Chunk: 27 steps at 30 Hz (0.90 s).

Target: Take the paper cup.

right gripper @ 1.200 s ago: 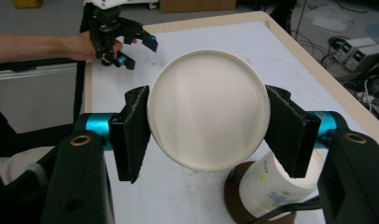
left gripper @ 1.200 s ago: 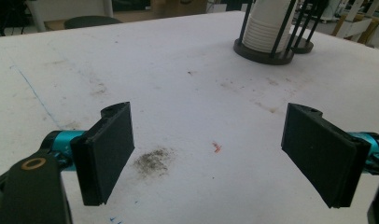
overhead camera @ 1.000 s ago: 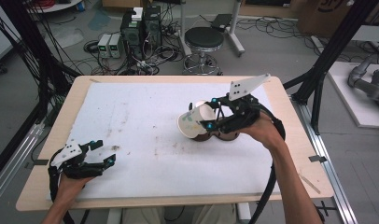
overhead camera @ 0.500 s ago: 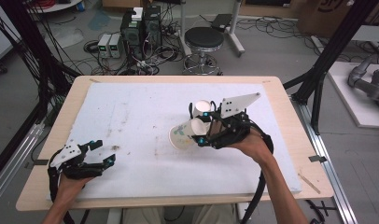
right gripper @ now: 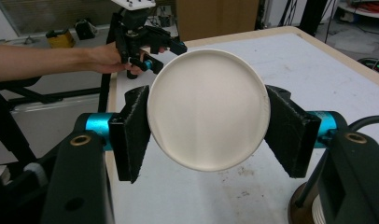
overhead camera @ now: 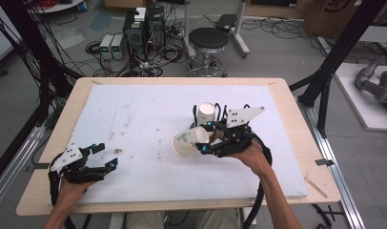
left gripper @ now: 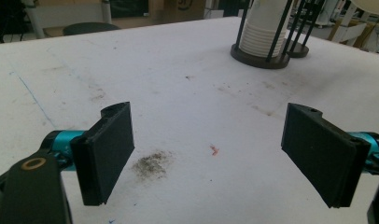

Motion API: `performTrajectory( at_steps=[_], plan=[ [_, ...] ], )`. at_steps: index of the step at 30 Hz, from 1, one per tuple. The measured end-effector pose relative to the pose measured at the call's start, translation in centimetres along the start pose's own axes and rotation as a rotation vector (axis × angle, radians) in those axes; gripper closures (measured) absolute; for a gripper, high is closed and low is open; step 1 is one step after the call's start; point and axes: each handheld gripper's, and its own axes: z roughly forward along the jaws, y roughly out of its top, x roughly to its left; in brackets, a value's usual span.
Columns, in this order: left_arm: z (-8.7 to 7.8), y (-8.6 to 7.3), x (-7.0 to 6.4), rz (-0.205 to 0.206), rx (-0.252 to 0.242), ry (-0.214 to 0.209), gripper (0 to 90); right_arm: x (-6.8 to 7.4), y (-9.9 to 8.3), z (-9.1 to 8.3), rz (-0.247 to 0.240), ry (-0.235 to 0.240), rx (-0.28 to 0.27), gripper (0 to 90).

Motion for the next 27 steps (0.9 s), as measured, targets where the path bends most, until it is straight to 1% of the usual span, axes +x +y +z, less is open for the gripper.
performTrajectory(
  at_steps=[2,5,6,12,14,19,27],
  plan=[
    [0.0,0.0,0.0,0.001,0.002,-0.003,16.9,-0.2,-0.3,0.3,-0.002,-0.011,-0.006,36.8],
    [0.0,0.0,0.0,0.005,0.005,-0.009,16.9,-0.3,-0.8,0.5,0.025,-0.016,-0.029,36.8],
    [0.0,0.0,0.0,0.004,0.007,-0.01,16.9,-0.4,-1.1,0.7,0.029,-0.019,-0.029,36.8],
    [0.1,0.0,0.0,0.001,0.009,-0.009,16.9,-0.3,-1.4,1.1,0.032,-0.02,-0.033,36.8],
    [0.1,0.0,0.0,0.0,0.009,-0.008,16.8,-0.3,-1.4,1.1,0.027,-0.022,-0.022,36.7],
    [0.0,0.0,0.0,0.001,0.001,-0.001,16.9,-0.4,-1.5,1.2,0.028,-0.019,-0.018,36.7],
    [0.0,0.0,0.2,-0.018,-0.002,0.003,16.9,-0.2,-1.7,1.6,0.034,-0.007,-0.011,36.7]
  ],
)
